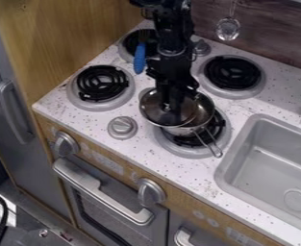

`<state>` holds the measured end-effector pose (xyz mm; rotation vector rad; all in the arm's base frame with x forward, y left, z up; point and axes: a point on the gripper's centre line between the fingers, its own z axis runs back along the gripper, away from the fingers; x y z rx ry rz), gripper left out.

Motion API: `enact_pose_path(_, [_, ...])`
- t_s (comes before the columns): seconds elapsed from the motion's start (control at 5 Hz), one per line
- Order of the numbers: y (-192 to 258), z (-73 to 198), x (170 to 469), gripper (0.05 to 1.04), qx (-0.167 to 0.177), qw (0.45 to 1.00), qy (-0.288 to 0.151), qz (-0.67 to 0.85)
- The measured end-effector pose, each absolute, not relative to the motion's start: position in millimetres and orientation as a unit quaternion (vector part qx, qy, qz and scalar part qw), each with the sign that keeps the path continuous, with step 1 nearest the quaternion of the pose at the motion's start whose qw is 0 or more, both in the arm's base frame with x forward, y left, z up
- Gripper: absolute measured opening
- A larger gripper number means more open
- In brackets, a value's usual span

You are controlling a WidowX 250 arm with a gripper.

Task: Put the lid on the silver pot

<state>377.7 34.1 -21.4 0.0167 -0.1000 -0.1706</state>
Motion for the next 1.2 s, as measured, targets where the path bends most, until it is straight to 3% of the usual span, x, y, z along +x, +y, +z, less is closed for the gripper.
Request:
enact_pose_path(0.4, [24,-21,394,0.269,0.011,0.993,-0.056,-0.100])
enact_pose_path(0.8, [19,-21,382,0.306,0.022,0.994,-0.041,-0.099])
enact_pose_path(1.0, [19,-14,375,0.603,0.020,0.996,-0.026,-0.078])
enact_pose_path(1.2, [21,24,382,0.902,0.012,0.996,-0.070,-0.058])
